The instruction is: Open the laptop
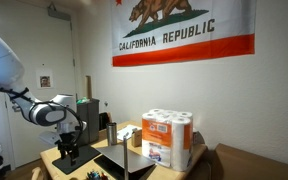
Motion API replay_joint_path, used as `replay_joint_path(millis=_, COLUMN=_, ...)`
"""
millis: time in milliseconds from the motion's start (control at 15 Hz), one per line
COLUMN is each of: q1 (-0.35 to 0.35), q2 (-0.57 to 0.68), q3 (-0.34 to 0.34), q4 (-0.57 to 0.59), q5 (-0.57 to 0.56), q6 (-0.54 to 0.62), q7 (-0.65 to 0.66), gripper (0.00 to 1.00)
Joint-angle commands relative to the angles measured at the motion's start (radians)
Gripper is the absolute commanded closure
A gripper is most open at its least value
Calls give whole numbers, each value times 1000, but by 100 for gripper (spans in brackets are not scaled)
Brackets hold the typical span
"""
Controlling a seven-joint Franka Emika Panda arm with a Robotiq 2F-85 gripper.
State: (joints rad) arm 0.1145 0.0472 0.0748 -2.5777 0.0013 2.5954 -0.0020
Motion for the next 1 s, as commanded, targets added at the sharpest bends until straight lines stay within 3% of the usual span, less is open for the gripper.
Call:
replay_joint_path(millis=0, q1=12, q2=144, q3=-9, q4=87, q5=-163, q6=97, q7=136, gripper=0)
replay_joint_path(millis=333, q1=121, q2=284, q3=-124, q4=187, q5=-433, q6=199, q7=367, gripper=0)
replay_joint_path(millis=533, q1=191, q2=356, q3=-191, q4=253, q5=-541, q6=233, q7=480, gripper=0)
replay_joint_path(millis=933, q1=291, q2=456, q3=-275, q4=344, q5=-634, q6=272, q7=623, gripper=0)
